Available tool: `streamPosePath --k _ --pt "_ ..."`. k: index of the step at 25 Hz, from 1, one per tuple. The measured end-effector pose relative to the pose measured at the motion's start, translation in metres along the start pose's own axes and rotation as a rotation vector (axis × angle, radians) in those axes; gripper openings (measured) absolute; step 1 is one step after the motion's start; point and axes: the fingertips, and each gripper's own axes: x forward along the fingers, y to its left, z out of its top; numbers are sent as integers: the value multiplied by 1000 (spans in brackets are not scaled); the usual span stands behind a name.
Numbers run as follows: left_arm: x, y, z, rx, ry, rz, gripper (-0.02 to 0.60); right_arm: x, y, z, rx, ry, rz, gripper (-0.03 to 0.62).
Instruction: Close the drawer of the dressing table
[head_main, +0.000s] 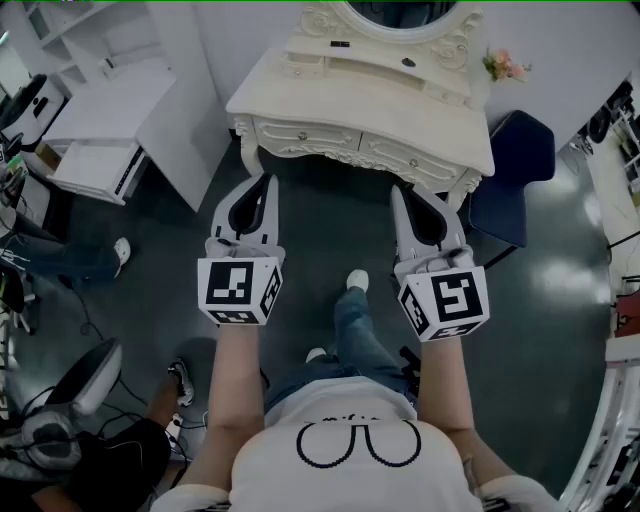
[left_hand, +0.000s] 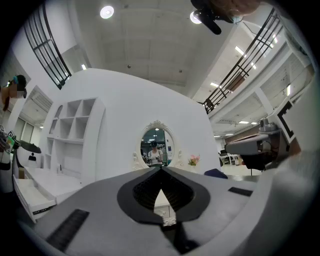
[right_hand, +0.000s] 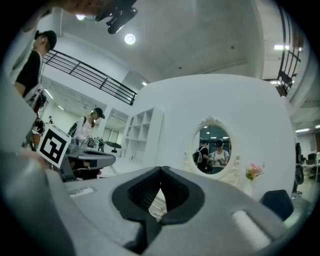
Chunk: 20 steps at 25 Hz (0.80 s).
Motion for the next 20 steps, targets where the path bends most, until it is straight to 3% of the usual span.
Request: streamPosePath --k 11,17,20 --pt "87 35 -33 -1 18 33 -2 93 -43 -31 39 -22 28 -2" --pt "173 59 -39 -22 6 71 -2 164 -98 -45 50 -12 42 -1" --pt "219 77 -37 -51 7 124 -2 200 -130 -45 50 -11 57 0"
